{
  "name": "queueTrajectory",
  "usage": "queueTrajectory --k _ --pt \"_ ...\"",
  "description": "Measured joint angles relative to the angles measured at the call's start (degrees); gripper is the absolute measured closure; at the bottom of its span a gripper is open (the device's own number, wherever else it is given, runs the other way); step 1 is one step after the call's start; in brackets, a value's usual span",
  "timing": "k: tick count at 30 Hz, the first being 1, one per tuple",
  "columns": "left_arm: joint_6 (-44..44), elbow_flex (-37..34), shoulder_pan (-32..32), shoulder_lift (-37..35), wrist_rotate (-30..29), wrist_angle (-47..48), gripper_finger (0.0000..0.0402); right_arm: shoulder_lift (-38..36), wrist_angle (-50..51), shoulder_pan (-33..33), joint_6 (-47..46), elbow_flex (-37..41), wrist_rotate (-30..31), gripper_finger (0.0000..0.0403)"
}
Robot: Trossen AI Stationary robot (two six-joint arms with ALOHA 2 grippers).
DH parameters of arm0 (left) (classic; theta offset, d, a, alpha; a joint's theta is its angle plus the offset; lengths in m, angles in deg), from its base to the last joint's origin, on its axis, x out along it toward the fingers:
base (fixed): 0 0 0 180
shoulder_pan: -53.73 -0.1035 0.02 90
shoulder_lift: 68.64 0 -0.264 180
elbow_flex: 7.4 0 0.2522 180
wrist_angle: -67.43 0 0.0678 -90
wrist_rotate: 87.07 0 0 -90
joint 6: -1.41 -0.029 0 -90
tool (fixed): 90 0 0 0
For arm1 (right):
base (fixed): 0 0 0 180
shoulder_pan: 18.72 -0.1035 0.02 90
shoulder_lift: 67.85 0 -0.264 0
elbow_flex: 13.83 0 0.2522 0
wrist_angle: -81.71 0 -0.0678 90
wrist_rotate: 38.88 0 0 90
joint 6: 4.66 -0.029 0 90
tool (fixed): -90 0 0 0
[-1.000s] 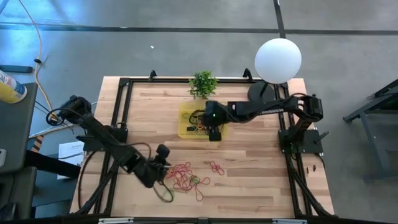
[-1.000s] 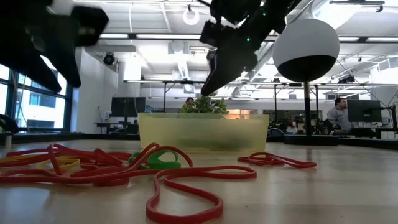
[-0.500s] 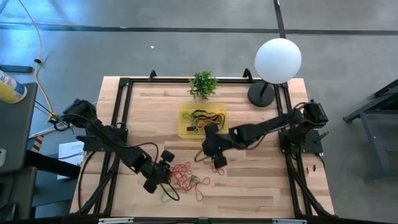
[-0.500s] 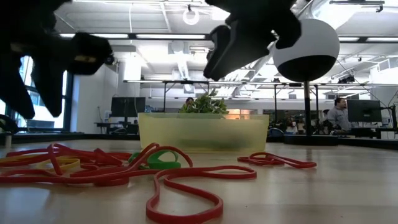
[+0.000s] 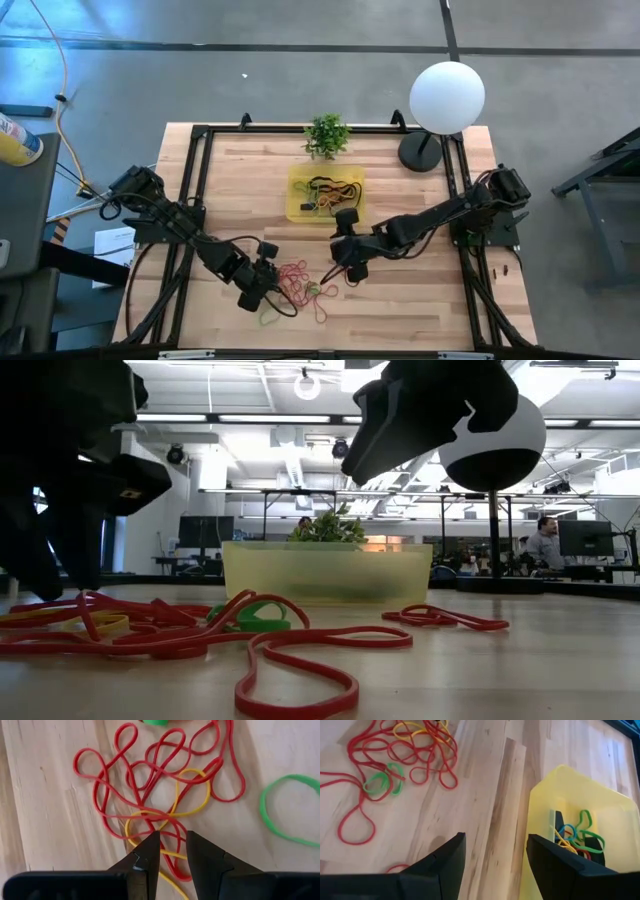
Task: Pick and place rubber bands into bin
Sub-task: Put the red rubber band into the yellow bin
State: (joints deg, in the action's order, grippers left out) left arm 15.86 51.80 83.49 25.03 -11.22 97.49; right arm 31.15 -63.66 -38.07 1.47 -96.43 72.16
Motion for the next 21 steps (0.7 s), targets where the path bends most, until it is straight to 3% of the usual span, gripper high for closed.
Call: queueTrajectory --k 21 --pt "-0.5 1.2 0.3 3.7 3.3 -2.9 0.0318 0.0 0.4 -0.1 -0.8 0.0 0.7 0.0204"
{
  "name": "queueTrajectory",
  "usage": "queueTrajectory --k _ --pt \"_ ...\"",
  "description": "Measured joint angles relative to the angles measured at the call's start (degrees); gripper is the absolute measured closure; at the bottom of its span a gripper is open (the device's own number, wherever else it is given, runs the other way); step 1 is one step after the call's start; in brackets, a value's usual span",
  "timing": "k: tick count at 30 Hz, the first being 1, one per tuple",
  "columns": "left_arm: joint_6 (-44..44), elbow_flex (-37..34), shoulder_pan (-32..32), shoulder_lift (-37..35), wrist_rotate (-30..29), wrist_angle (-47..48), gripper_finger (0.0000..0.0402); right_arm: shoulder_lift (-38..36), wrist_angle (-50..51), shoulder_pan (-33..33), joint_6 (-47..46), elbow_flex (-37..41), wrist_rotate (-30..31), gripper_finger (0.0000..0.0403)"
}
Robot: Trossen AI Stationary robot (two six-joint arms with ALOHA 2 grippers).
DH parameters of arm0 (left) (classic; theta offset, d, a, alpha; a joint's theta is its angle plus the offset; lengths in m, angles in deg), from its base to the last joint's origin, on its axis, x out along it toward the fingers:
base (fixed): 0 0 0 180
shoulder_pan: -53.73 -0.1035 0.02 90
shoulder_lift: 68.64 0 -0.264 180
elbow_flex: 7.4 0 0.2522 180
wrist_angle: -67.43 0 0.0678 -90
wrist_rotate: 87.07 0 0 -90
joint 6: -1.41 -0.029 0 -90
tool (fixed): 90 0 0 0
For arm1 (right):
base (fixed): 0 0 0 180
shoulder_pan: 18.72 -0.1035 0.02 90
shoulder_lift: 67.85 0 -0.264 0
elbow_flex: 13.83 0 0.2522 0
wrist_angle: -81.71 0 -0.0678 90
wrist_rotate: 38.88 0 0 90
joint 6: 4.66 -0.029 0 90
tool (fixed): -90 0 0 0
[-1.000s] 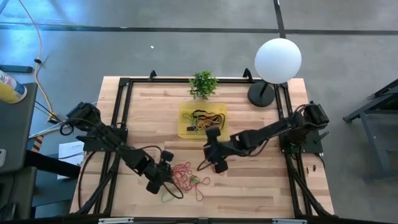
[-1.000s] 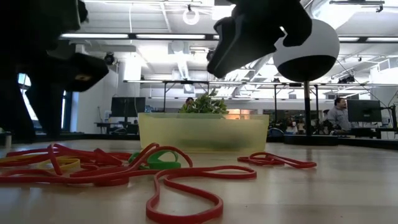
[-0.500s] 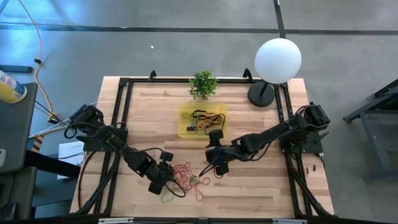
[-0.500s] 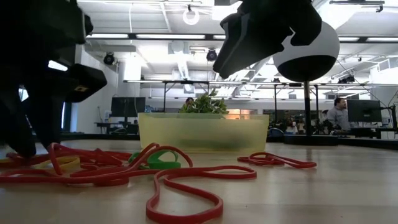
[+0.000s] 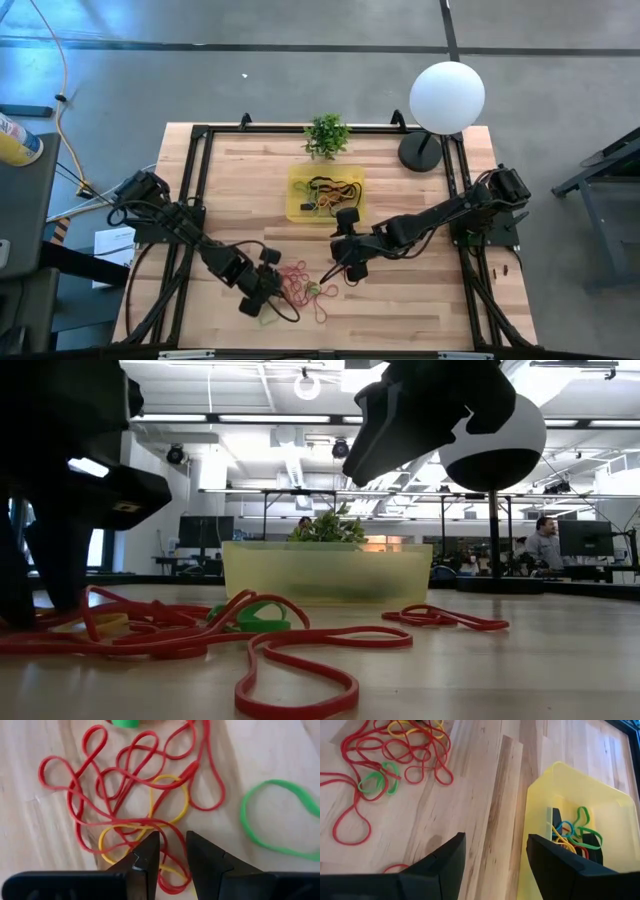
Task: Pick and place rubber bands into bin
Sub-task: Put the red rubber band into the yellow bin
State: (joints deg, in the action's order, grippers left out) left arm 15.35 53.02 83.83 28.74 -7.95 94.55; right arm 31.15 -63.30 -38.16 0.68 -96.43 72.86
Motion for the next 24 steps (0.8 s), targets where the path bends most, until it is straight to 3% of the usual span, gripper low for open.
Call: queueTrajectory --k 8,15,24 --pt "-0.6 0.2 0.0 0.0 0.1 0.6 0.0320 0.0 0.5 0.0 -0.4 0.0 0.0 0.0203" --pt "-0.6 0.2 0.0 0.0 -0.2 2.5 0.0394 0.0 0.5 -0.1 -0.4 0.0 0.4 0.0203" --pt "-1.7 0.3 -0.1 -1.0 -4.0 3.9 0.0400 0.0 1.8 -0.1 -1.5 0.0 0.7 0.0209"
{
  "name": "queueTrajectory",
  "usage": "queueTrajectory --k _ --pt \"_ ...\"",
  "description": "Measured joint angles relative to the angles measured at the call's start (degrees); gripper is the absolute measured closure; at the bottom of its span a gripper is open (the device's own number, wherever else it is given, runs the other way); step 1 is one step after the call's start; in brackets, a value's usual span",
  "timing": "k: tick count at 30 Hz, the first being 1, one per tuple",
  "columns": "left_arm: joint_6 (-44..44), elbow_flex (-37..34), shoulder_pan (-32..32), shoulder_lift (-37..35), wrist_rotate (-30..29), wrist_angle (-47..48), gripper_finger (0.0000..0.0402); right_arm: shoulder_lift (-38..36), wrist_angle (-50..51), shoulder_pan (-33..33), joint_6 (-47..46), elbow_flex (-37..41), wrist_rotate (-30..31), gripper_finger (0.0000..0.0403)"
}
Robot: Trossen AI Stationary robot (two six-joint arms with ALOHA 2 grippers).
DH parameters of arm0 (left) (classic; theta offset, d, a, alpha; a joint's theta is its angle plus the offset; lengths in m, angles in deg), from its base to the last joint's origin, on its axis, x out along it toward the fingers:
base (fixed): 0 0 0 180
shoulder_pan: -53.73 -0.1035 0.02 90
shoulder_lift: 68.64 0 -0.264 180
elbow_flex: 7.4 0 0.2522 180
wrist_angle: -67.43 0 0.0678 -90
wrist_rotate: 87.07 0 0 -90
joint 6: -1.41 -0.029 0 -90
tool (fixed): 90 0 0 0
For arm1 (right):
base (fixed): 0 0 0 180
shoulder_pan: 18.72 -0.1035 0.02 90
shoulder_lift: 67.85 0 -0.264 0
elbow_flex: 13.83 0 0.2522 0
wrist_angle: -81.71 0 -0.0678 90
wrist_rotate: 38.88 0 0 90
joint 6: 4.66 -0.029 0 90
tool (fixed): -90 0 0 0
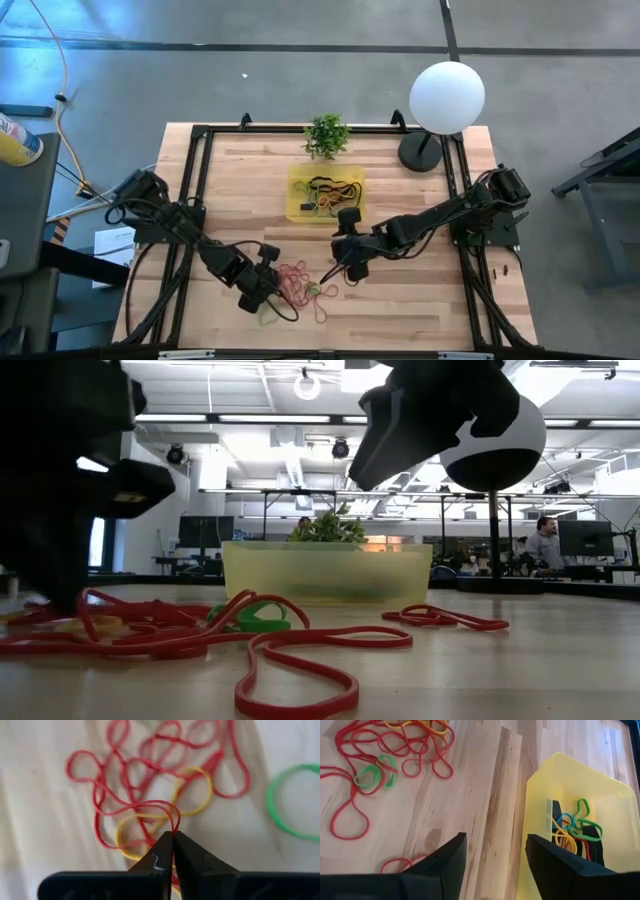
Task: Pick and place rubber bands into bin
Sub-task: Put the red rubber band into the yellow bin
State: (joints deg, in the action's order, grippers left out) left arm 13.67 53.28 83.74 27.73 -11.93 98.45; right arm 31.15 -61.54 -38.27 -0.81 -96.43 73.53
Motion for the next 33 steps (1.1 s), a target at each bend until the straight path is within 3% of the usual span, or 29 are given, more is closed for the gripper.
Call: queueTrajectory --k 15,25,33 --pt "-8.1 0.0 0.0 -12.7 -12.5 1.0 0.0401 0.0 1.7 -0.1 -0.5 0.0 0.7 0.0278" --pt "-13.7 0.0 2.6 -20.4 -29.9 -0.3 0.0402 0.0 4.2 -0.1 -2.6 0.0 0.7 0.0285" --pt "-12.6 0.0 2.7 -21.8 -29.7 5.0 0.0402 0.0 4.2 -0.1 -2.5 0.0 1.1 0.0285"
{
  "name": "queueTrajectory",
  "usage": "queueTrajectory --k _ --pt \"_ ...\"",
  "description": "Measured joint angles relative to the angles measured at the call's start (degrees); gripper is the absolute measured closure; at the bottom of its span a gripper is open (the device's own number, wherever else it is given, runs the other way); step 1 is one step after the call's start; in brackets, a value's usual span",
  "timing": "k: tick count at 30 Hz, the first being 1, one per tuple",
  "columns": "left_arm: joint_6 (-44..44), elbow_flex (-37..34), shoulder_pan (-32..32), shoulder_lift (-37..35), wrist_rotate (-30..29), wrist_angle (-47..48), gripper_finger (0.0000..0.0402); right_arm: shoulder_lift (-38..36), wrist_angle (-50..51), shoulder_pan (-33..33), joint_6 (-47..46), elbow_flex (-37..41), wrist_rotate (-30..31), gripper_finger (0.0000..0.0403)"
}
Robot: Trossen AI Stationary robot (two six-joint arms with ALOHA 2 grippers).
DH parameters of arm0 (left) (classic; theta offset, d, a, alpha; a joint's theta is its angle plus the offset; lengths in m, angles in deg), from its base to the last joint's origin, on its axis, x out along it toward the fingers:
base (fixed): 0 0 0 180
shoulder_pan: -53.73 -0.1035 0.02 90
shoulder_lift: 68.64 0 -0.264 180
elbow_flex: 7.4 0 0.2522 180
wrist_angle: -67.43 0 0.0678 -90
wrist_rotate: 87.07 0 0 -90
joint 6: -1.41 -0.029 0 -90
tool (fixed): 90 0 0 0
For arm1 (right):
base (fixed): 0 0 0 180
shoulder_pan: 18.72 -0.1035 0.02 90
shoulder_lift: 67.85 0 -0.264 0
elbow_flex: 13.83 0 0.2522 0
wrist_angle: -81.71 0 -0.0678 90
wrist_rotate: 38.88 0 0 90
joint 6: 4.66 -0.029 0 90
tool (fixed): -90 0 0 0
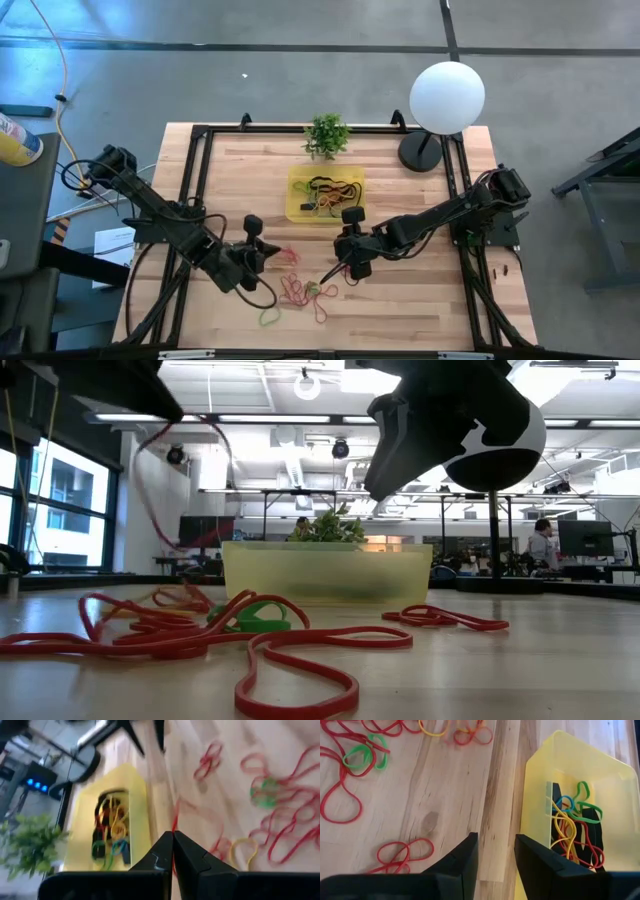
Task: Pick and place rubber bands into bin
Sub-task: Put the red rubber band into the yellow bin
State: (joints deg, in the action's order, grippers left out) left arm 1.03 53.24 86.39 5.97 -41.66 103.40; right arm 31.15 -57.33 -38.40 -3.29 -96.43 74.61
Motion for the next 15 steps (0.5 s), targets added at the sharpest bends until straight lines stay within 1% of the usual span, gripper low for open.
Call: queueTrajectory --k 3,6,10,13,15 --pt "2.2 0.0 0.7 0.0 -4.5 1.7 0.0402 0.0 0.0 0.0 0.0 0.0 0.1 0.0286" --pt "0.5 0.0 1.2 -0.5 -7.4 0.8 0.0402 0.0 0.0 0.0 -0.2 0.0 0.2 0.0285" --pt "-5.4 0.0 0.6 -2.3 -7.9 -3.0 0.0402 0.0 -0.1 0.0 0.0 0.0 0.2 0.0285" --pt "-10.0 0.0 -1.3 -3.9 -8.3 -5.3 0.0401 0.0 -0.4 0.0 0.1 0.0 0.3 0.0285" --pt "-13.2 0.0 -3.3 -4.9 -7.4 -6.7 0.0401 0.0 -0.5 0.0 0.1 0.0 0.3 0.0284"
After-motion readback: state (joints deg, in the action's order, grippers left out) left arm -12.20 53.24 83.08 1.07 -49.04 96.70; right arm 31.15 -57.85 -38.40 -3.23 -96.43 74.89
